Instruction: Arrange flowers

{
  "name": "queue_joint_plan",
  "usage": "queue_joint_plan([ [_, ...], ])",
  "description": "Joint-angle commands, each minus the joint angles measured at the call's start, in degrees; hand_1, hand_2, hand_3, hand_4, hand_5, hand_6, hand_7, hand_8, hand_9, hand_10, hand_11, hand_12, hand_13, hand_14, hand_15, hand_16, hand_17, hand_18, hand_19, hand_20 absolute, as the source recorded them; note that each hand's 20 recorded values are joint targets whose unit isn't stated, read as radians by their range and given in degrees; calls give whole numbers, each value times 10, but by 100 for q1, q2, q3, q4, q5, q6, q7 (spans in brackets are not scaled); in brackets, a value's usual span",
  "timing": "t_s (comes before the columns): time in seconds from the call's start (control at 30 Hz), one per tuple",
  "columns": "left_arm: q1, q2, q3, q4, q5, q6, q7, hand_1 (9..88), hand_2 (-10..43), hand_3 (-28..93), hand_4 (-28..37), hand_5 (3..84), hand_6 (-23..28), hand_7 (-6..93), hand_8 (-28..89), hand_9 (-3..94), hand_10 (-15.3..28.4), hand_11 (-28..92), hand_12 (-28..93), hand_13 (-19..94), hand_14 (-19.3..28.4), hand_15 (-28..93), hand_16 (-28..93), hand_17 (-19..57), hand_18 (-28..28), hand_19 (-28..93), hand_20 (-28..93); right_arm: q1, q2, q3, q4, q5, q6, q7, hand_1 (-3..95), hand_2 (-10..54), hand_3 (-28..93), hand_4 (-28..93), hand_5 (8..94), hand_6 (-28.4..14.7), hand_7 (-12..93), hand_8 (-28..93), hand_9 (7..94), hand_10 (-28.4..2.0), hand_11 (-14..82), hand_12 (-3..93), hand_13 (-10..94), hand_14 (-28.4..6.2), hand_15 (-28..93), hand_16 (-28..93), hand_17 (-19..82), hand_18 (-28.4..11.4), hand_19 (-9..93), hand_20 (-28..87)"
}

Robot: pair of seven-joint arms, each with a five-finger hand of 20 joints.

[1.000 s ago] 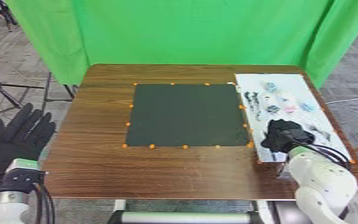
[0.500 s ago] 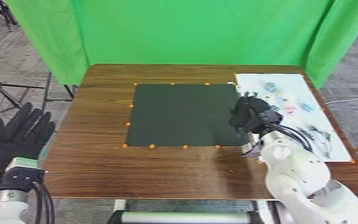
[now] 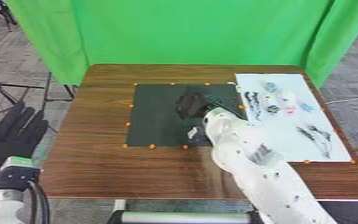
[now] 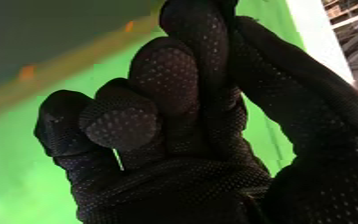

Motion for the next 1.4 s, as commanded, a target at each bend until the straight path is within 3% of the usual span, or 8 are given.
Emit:
queue_joint_plan([
  [0.03, -244, 147, 156, 36, 37, 87, -161, 254, 154, 708, -283, 405, 55, 164, -112, 360, 125, 212, 89, 254, 126, 340, -107, -26, 103, 318, 79, 292, -966, -335, 543, 322, -92, 902, 365, -95, 842, 64, 825, -31, 440, 268, 858, -127, 447, 506, 778, -138, 703, 372, 478, -256, 932, 521],
  [0.23, -431, 237, 189, 64, 120, 156, -486, 254, 155, 707, -283, 405, 55, 165, -112, 360, 125, 213, 90, 254, 126, 340, -107, -25, 103, 317, 79, 138, -1404, -494, 794, 259, -259, 1619, 365, -95, 838, 73, 829, -32, 434, 270, 859, -127, 447, 505, 784, -139, 702, 368, 487, -262, 932, 519],
  [0.37, -553, 300, 378, 78, 196, 211, -668, 254, 155, 708, -283, 405, 55, 164, -112, 360, 126, 213, 89, 253, 127, 340, -107, -25, 103, 317, 79, -38, -1659, -532, 988, 60, -310, 1764, 367, -95, 834, 75, 832, -32, 429, 273, 861, -127, 448, 500, 790, -139, 701, 366, 496, -267, 932, 520],
  [0.47, -647, 315, 490, 85, 189, 224, -675, 255, 155, 708, -283, 405, 55, 164, -112, 360, 126, 213, 89, 254, 126, 339, -107, -26, 103, 317, 80, -26, -1771, -560, 1135, -22, -246, 1765, 367, -95, 832, 76, 833, -31, 426, 275, 861, -127, 449, 498, 792, -138, 700, 365, 499, -267, 932, 521],
  [0.53, -806, 305, 586, 176, 222, 189, -725, 255, 155, 708, -283, 405, 55, 165, -112, 359, 126, 213, 89, 254, 126, 339, -107, -26, 103, 317, 80, 10, -1828, -569, 1270, -127, -154, 1723, 369, -95, 829, 69, 833, -30, 425, 276, 861, -125, 451, 498, 793, -136, 700, 364, 501, -267, 932, 521],
  [0.67, -957, 238, 797, 253, 158, 147, -658, 255, 154, 708, -283, 404, 55, 165, -111, 359, 126, 213, 89, 254, 126, 339, -107, -26, 103, 317, 80, 75, -1892, -608, 1523, -362, 218, 1684, 381, -95, 825, 32, 828, -24, 422, 270, 859, -121, 451, 497, 795, -134, 698, 364, 504, -265, 932, 521],
  [0.87, -998, 248, 851, 277, 201, 56, -684, 256, 154, 708, -283, 404, 55, 165, -111, 358, 125, 213, 89, 254, 126, 340, -107, -25, 103, 317, 79, 186, -1927, -597, 1735, -553, 487, 1678, 389, -95, 820, 18, 825, -22, 420, 267, 858, -119, 447, 493, 798, -129, 692, 363, 505, -264, 932, 520],
  [1.4, -872, 229, 814, 233, 107, 96, -491, 254, 154, 711, -283, 404, 58, 170, -110, 359, 128, 215, 91, 253, 131, 349, -105, -28, 105, 324, 82, 285, -1831, -436, 1662, -296, -262, 1801, 362, -95, 752, -156, 800, -27, 404, 222, 818, -139, 502, 381, 767, -135, 695, 364, 482, -264, 932, 512],
])
